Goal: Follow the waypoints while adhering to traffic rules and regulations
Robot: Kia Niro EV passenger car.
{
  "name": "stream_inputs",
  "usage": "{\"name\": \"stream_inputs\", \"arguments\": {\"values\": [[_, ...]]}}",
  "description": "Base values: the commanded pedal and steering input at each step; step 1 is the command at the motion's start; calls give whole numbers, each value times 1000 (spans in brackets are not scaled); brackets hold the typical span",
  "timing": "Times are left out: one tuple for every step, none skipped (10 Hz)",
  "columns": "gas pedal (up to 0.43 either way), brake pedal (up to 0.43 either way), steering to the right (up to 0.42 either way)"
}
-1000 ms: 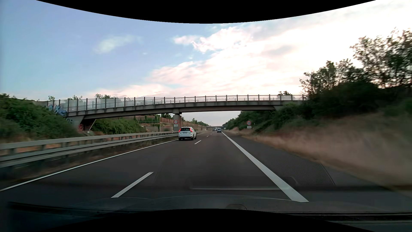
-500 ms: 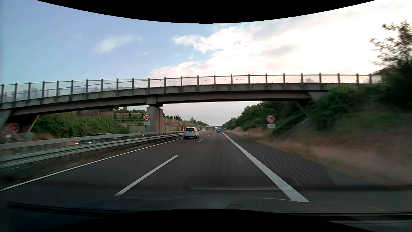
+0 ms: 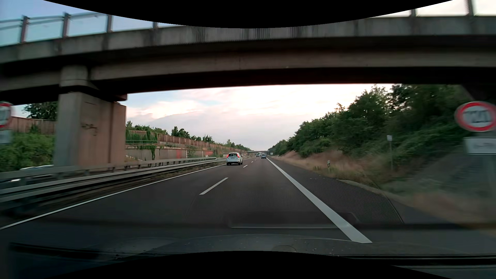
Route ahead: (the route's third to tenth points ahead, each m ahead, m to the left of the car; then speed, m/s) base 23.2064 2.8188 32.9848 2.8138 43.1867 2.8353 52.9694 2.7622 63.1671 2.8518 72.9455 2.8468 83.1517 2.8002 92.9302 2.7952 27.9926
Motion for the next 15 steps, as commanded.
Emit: {"name": "stream_inputs", "arguments": {"values": [[118, 0, -4], [118, 0, -4], [118, 0, -4], [118, 0, -4], [118, 0, -4], [118, 0, -4], [118, 0, -4], [118, 0, -4], [118, 0, -4], [118, 0, -4], [118, 0, -4], [118, 0, -4], [118, 0, -4], [118, 0, -4], [118, 0, -4]]}}
